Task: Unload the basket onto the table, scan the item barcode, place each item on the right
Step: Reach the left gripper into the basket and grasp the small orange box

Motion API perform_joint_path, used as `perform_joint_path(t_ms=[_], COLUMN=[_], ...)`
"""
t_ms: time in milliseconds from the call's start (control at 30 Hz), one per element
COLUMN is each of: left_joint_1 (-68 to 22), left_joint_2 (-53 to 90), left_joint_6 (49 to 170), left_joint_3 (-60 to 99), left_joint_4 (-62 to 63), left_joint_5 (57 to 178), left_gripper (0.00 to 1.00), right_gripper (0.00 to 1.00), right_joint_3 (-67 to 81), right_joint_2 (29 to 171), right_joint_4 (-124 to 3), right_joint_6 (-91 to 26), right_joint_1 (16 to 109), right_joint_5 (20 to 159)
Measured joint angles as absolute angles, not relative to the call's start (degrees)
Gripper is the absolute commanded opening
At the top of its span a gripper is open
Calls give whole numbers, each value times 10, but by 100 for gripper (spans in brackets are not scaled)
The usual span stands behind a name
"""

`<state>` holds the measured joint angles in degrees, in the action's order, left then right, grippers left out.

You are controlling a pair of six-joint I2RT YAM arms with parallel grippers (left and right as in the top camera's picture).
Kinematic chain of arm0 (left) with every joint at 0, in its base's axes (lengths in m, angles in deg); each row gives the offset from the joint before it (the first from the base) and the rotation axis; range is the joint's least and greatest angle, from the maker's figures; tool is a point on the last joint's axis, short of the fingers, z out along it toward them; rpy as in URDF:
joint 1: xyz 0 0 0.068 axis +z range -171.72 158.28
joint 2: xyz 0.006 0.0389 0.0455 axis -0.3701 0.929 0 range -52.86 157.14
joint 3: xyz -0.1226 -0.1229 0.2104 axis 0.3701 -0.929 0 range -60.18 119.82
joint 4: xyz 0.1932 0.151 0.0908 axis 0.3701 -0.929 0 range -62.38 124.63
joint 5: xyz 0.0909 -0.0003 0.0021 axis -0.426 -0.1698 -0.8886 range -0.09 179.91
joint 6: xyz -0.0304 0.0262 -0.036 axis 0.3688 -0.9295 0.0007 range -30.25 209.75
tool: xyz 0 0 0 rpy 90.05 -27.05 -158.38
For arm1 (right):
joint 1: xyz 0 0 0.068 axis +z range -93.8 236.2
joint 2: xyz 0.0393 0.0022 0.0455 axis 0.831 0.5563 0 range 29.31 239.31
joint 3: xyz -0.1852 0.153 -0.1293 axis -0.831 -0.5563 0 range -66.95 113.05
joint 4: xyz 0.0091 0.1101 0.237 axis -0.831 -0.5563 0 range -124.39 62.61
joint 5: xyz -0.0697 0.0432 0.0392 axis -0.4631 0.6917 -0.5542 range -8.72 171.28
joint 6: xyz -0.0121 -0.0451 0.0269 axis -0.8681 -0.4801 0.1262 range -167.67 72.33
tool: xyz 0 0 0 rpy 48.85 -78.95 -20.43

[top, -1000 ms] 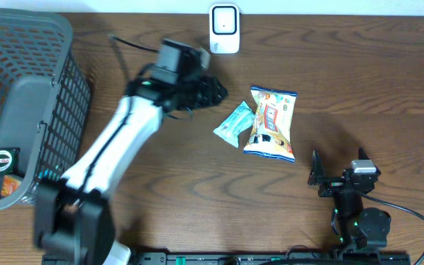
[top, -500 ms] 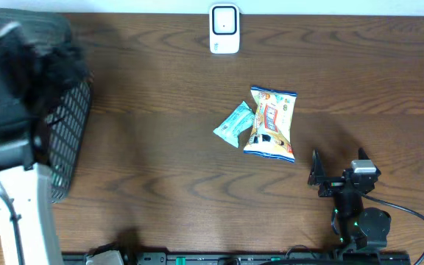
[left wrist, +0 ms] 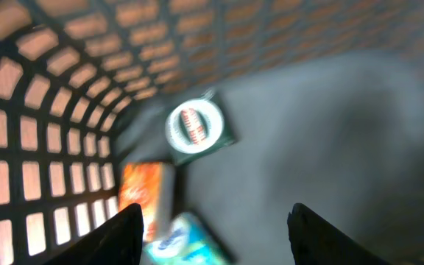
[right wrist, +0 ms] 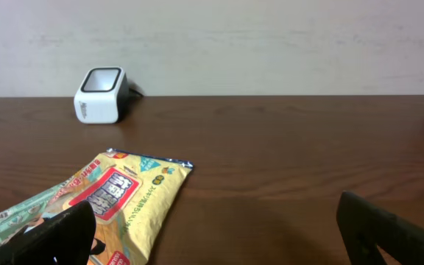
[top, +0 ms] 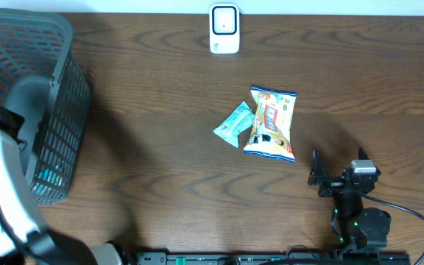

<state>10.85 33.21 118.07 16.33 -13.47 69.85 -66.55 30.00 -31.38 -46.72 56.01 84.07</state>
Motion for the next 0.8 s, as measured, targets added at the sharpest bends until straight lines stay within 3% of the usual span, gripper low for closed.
perform_joint_path(t_ms=[333,367,800], left_joint_1=[111,112,172], left_joint_2=[480,490,590], left_joint_6=[1239,1243,1258], left_joint_3=[160,160,153], left_joint_4=[-209,-209,-210], left_joint_5=[553,548,598], left_gripper=[64,68,67], right_gripper=[99,99,99], right_joint_3=[-665,-665,-665], right_joint_2=[300,300,300], right_joint_4=[-314,-314,-314], right_joint_6=[-467,-467,-467], right_joint_1=[560,560,560], right_joint_5=[841,841,841])
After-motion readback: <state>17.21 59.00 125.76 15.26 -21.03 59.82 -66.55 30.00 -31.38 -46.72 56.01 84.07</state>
